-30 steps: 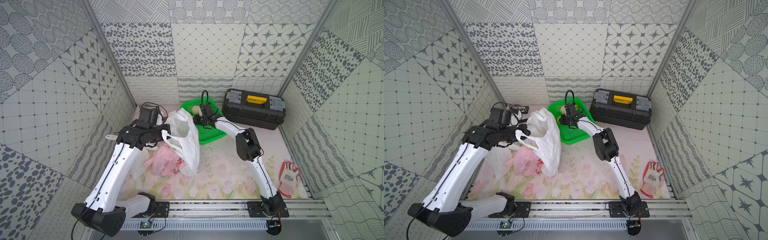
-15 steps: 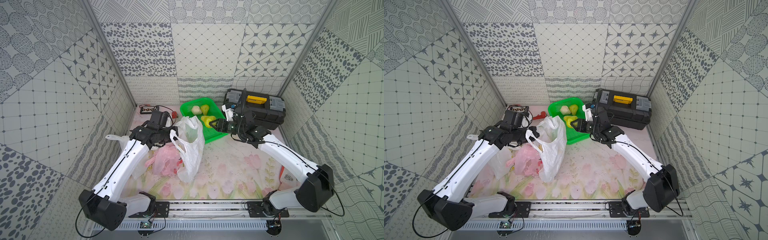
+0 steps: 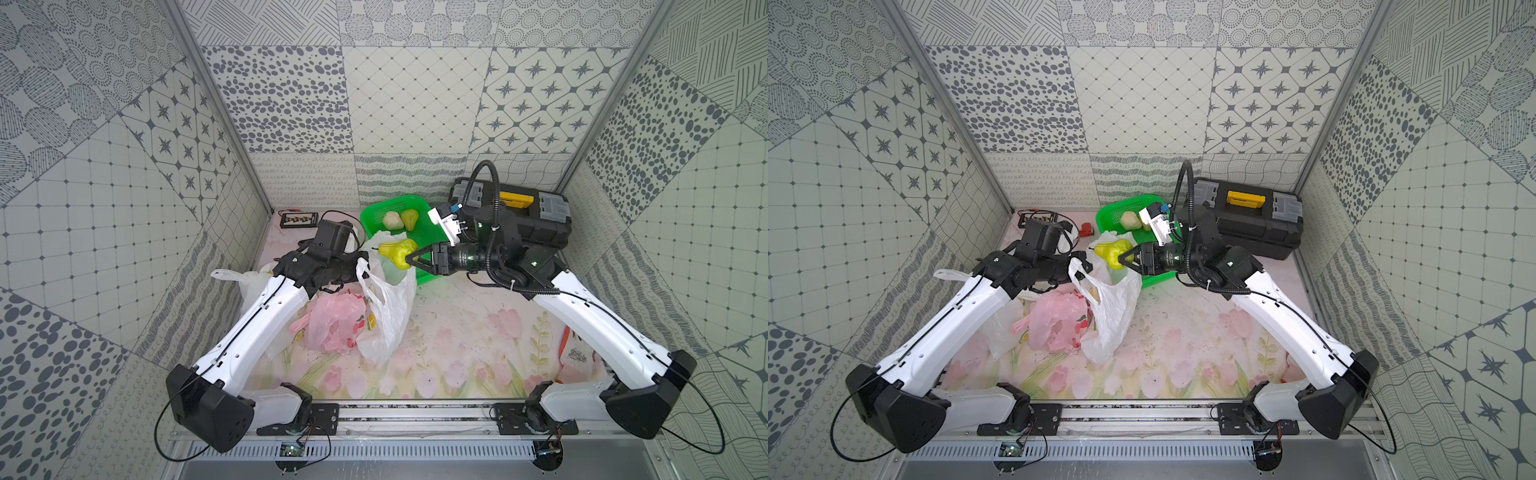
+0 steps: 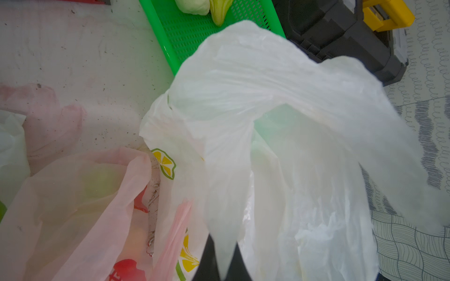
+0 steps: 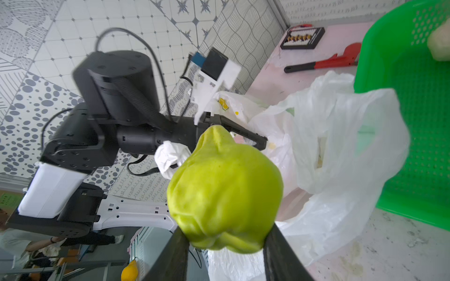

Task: Place the pears into plastic bags & tie knots
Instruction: Place the pear in the plastic bag, then pick up the pear from the basket.

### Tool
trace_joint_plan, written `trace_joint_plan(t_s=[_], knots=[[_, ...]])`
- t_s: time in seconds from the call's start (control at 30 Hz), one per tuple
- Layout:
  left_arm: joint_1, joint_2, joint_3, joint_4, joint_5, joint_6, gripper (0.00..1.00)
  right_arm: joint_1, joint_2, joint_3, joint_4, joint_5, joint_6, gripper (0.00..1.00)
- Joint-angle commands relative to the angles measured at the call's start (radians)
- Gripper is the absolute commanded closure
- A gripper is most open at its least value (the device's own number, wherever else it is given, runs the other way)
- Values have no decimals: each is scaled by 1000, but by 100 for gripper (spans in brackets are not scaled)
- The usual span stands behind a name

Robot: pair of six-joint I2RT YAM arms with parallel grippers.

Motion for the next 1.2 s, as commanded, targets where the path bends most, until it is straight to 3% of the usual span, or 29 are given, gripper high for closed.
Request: trace_joint_plan(t_s=[0.0, 0.17, 0.33, 0.5, 0.63, 0.73, 0.97, 1.07, 1.17], knots=[[-4, -32, -28, 85, -4, -15, 100, 10, 39, -66, -50, -6, 38, 75], [-23, -38, -47, 139, 59, -17, 100, 44, 145, 17, -235, 181, -21, 77], [-62, -17, -69, 145, 78, -29, 100, 131, 288, 126, -285, 329, -40, 60], [-61, -46, -112, 131, 37, -45, 100, 130, 307, 83, -192, 333, -33, 54], [-49, -53, -148, 109, 20, -61, 100, 127, 303, 87, -212, 246, -89, 35], [-38, -47, -167, 73, -3, -71, 100, 98, 263, 98, -242, 179, -113, 28], [48, -96, -210, 21, -17, -97, 100, -55, 144, 179, -206, 65, -87, 28], [63, -117, -191, -7, -34, -77, 100, -144, 140, 153, -101, 91, -14, 30], [85, -149, -181, -35, -85, -71, 100, -214, 194, 121, 17, 239, 42, 32]])
